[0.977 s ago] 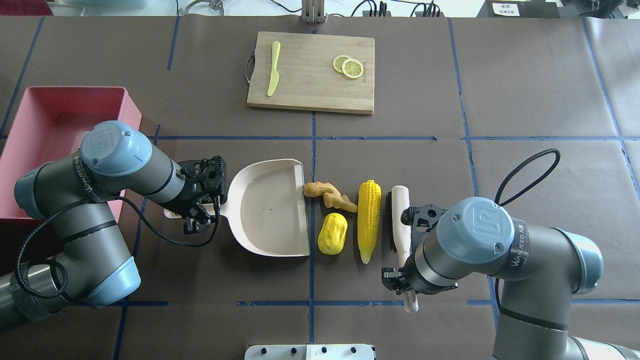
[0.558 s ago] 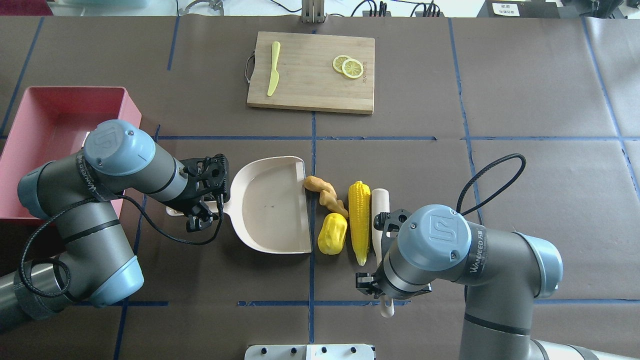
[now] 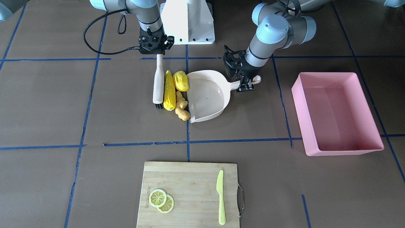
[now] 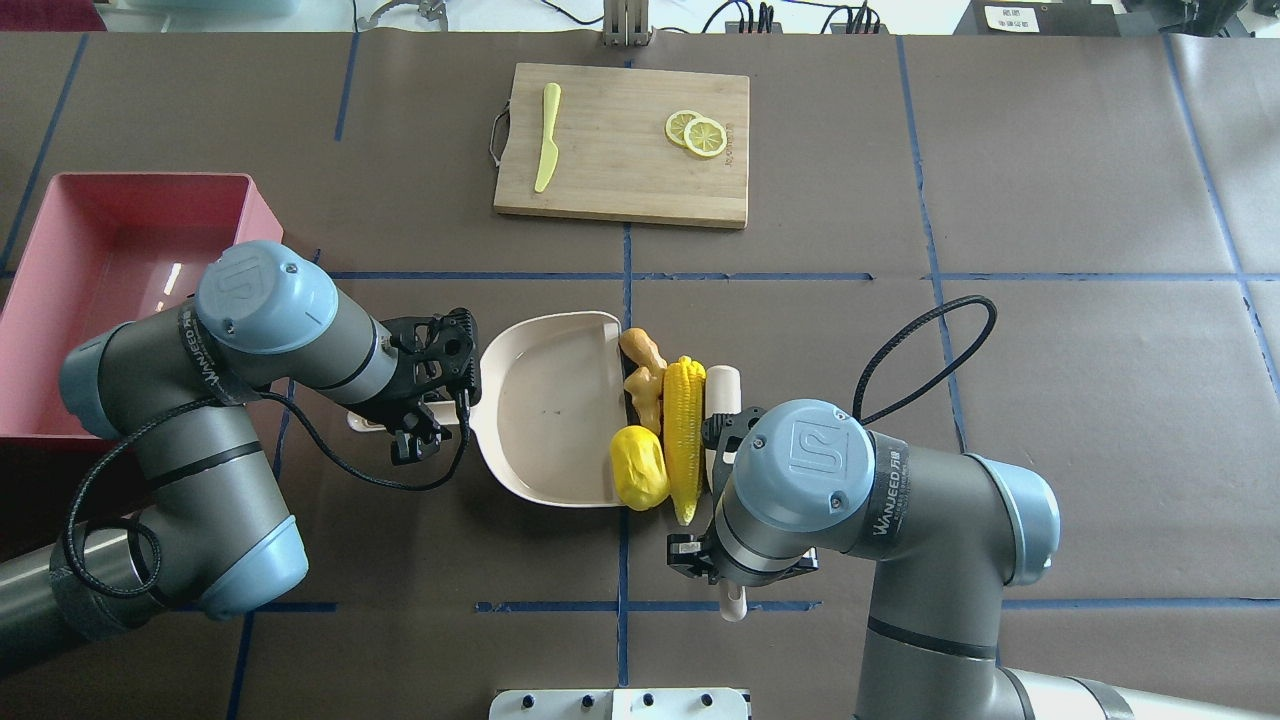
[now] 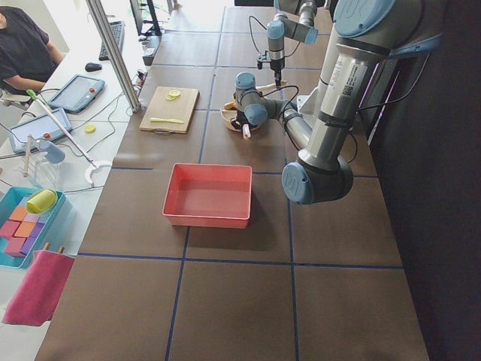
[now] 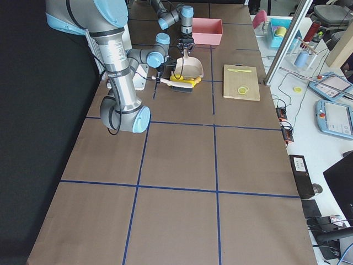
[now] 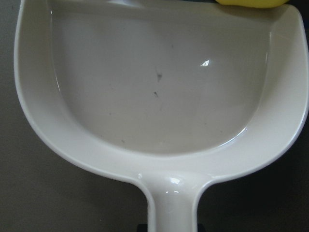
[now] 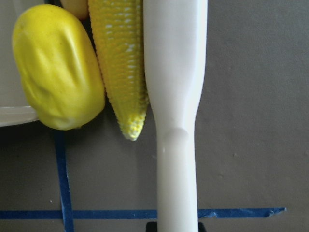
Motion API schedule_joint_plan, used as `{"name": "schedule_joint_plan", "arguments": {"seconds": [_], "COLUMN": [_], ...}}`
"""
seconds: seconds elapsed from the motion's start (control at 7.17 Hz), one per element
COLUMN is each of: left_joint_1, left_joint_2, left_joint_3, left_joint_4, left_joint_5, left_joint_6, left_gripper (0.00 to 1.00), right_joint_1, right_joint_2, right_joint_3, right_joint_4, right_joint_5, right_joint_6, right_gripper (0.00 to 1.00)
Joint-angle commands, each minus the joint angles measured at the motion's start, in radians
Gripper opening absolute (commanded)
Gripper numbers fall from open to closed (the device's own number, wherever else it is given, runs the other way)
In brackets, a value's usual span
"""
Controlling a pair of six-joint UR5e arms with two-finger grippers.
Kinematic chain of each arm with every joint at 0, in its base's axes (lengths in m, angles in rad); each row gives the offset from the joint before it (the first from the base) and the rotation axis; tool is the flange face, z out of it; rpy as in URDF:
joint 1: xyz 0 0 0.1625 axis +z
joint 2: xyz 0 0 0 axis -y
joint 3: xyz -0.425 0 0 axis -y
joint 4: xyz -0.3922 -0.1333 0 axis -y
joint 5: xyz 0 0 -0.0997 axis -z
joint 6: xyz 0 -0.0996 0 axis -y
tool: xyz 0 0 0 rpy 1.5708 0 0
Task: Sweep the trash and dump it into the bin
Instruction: 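Sweep the corn, potato and ginger into the dustpan with the right-held brush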
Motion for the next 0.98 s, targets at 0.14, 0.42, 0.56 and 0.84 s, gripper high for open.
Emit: {"name": "schedule_joint_plan", "arguments": {"seconds": [0.14,0.42,0.56,0.84], "left_joint_1": [0.020,0.025,0.025,0.025], "left_joint_2": [-0.025,-0.026,-0.026,-0.026], "left_joint_3": [0.014,0.017,0.017,0.017], "left_joint_4": [0.001,0.001,0.001,0.001], "left_joint_5": [0.018,0.018,0.018,0.018], "left_joint_6": [-0.029,-0.031,-0.031,-0.031], "left_gripper": [0.08,0.08,0.08,0.08], "right_joint_1": [0.001,0.005,0.006,0.008], "right_joint_2": [0.065,0.099,0.102,0.134], "right_joint_3": [-0.052,-0.083,-0.098,-0.109], "right_joint_4": [0.001,0.004,0.007,0.007], "right_joint_5": [-0.010,-0.015,-0.015,-0.015], "right_joint_6": [-0.004,-0.028,-0.037,-0.041], "right_gripper": [0.00,0.00,0.00,0.00]}}
